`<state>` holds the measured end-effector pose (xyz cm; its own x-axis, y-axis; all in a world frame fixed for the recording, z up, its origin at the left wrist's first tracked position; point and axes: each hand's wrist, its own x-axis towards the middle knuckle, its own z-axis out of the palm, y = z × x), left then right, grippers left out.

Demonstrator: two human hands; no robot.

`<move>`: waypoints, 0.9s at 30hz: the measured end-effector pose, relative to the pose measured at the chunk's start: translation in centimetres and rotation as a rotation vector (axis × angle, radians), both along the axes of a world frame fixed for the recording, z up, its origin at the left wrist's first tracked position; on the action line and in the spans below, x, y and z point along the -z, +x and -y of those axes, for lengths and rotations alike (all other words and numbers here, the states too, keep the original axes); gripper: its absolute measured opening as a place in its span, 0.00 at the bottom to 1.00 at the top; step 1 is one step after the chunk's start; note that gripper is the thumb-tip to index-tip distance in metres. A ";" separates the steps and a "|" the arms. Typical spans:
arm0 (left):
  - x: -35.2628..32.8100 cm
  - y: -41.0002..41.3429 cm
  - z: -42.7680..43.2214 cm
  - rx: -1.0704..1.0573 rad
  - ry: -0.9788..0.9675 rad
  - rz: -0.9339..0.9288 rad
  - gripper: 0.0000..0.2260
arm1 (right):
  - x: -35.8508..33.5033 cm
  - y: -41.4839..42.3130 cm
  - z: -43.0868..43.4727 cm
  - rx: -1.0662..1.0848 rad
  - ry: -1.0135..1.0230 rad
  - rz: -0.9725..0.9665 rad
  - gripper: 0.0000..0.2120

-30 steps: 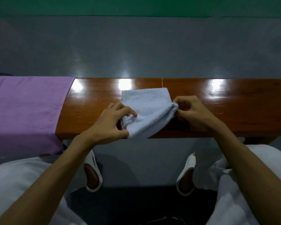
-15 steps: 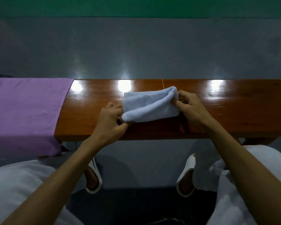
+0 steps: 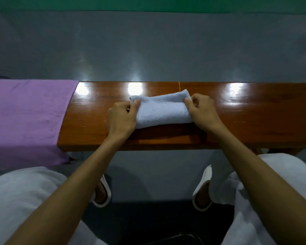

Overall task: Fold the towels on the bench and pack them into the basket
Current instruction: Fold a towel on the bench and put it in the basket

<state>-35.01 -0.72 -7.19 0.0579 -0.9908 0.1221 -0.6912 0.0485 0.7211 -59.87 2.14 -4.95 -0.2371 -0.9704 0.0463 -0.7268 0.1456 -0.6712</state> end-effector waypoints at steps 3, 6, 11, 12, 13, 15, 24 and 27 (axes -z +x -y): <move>-0.7 -0.4 0.0 -0.024 0.007 0.091 0.27 | 0.5 -0.1 0.1 0.010 -0.028 -0.080 0.17; -0.7 -0.2 0.2 -0.014 0.025 0.093 0.26 | 0.7 -0.1 -0.2 0.002 -0.053 -0.194 0.15; -1.1 0.1 -0.3 -0.053 0.015 -0.001 0.21 | 0.8 -0.1 -0.3 0.081 -0.091 -0.232 0.12; -1.3 0.1 -0.7 -0.088 -0.031 0.009 0.19 | 0.7 0.0 -0.4 0.120 -0.149 -0.241 0.11; -1.3 0.0 -1.3 -0.113 -0.112 0.055 0.18 | 0.4 0.2 -0.7 0.159 -0.247 -0.263 0.11; -1.5 -0.9 -2.8 -0.071 -0.311 0.181 0.16 | -0.4 1.2 -1.5 0.167 -0.483 -0.316 0.11; 1.1 -3.6 -3.5 0.387 -0.224 0.637 0.28 | 2.3 4.1 -2.6 -0.400 -0.123 -0.564 0.31; 0.5 -3.2 -2.2 0.388 -0.179 0.654 0.30 | 2.0 3.4 -2.0 -0.406 -0.045 -0.561 0.33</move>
<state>-38.22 1.48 -7.71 -0.4275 -0.8875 0.1723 -0.8829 0.4508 0.1315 -56.48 4.12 -6.99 0.2159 -0.9715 0.0982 -0.9568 -0.2306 -0.1773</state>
